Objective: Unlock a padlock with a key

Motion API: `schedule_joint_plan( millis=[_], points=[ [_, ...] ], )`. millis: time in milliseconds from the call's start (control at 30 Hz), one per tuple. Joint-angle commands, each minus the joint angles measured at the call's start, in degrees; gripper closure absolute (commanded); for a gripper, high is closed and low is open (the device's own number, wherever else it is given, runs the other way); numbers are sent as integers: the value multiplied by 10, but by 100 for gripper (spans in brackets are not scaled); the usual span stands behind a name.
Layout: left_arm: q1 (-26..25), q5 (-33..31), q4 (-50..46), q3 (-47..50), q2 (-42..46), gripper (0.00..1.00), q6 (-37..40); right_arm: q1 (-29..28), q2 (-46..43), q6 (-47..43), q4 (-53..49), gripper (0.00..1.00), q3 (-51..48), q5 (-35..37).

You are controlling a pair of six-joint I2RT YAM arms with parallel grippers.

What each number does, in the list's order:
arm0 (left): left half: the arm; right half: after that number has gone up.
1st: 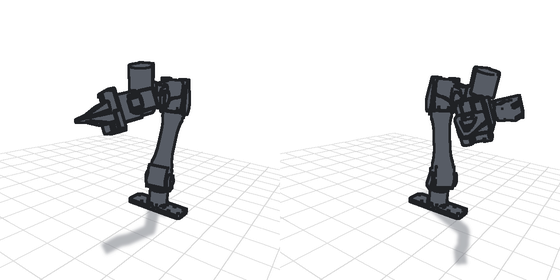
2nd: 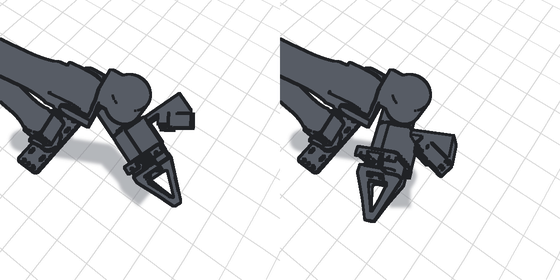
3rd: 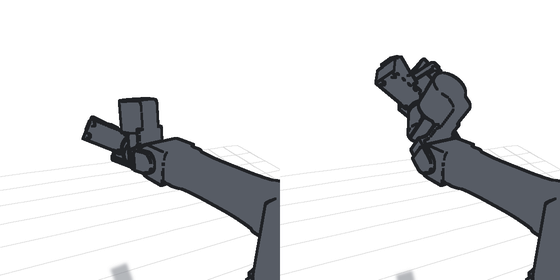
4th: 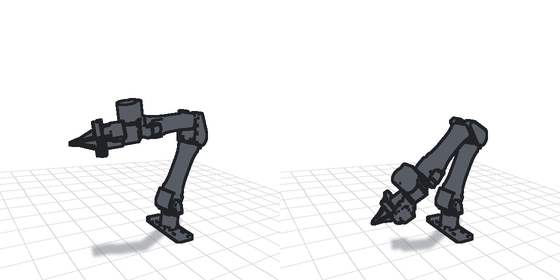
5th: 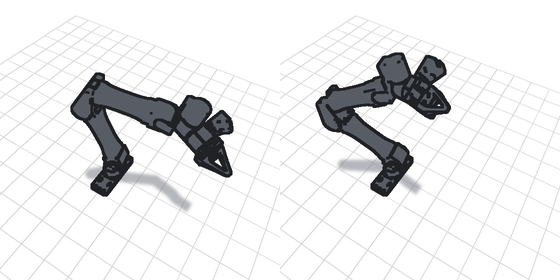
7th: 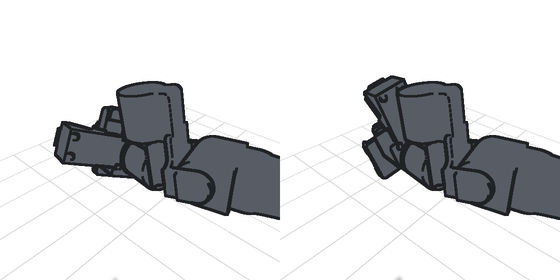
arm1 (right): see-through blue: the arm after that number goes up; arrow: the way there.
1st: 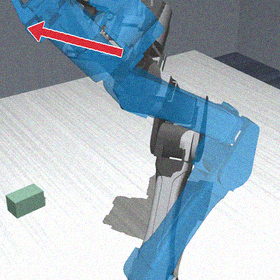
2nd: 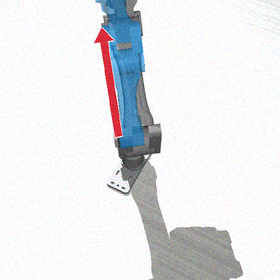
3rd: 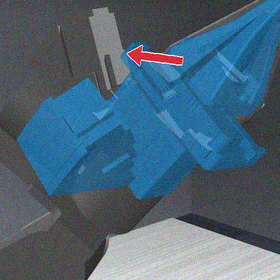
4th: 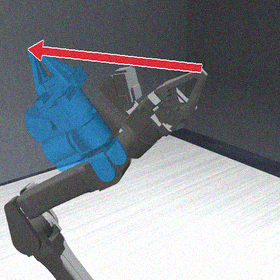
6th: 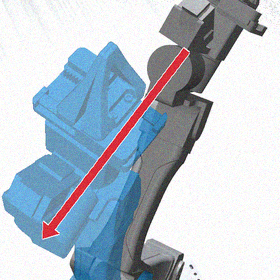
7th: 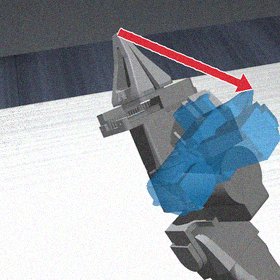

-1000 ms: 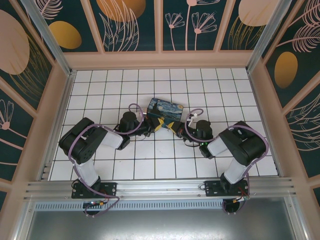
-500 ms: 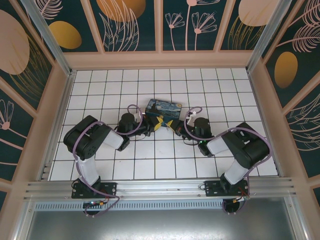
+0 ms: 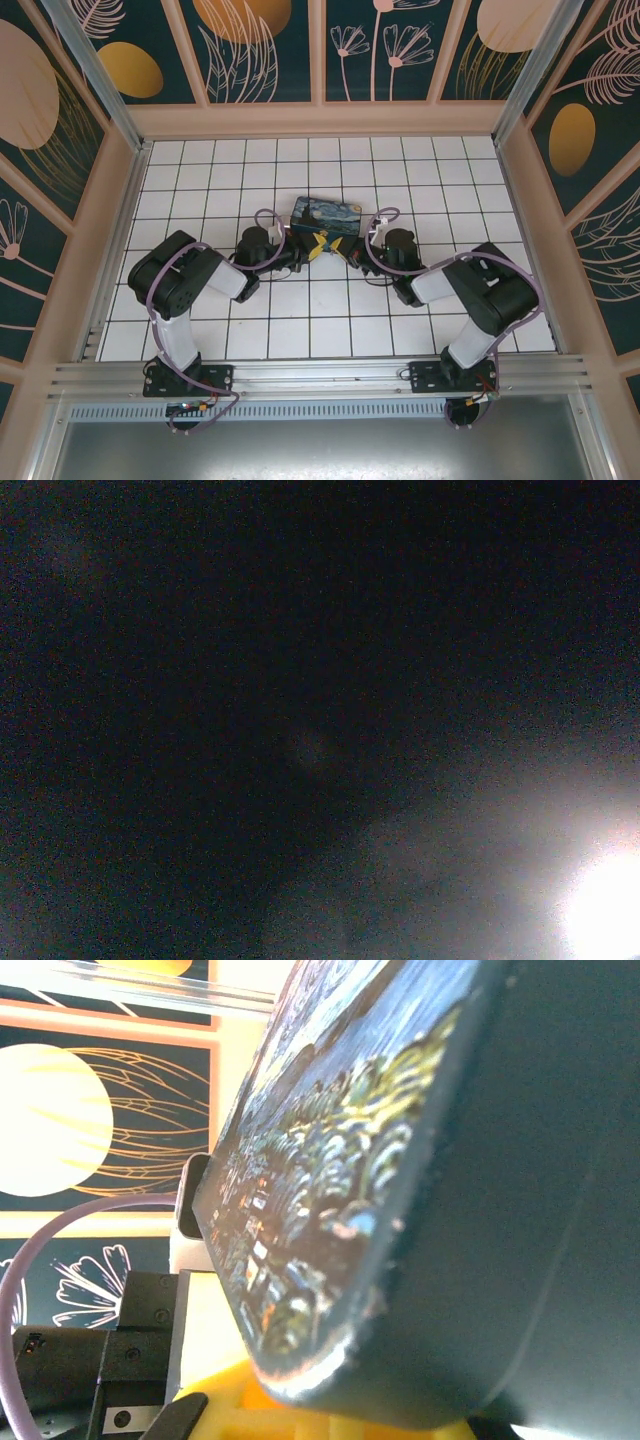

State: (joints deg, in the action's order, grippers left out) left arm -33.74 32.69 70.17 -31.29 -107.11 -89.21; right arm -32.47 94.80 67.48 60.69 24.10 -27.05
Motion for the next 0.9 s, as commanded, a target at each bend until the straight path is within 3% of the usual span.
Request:
schedule_joint_plan(
  millis=[0, 100, 167, 233, 500, 700, 867],
  points=[
    [-30, 107, -2, -4, 9, 100, 37, -9, 5, 20, 64, 100, 21, 27],
    [-31, 98, 0, -8, 3, 100, 32, -18, 55, 91, 172, 100, 29, 6],
    [-30, 87, -14, -11, 1, 100, 37, -18, 68, 100, 187, 100, 36, 1],
    [-30, 74, -28, -12, 0, 100, 43, -16, 54, 81, 147, 98, 34, 10],
    [-20, 37, -59, -21, -18, 100, 57, -5, -26, 29, 29, 56, 1, 32],
    [-14, 32, -75, -31, -24, 100, 67, -4, -63, -14, -61, 41, -14, 29],
    [-6, 33, -83, -33, -23, 100, 69, -3, -106, -81, -194, 34, -15, 52]
  ],
)
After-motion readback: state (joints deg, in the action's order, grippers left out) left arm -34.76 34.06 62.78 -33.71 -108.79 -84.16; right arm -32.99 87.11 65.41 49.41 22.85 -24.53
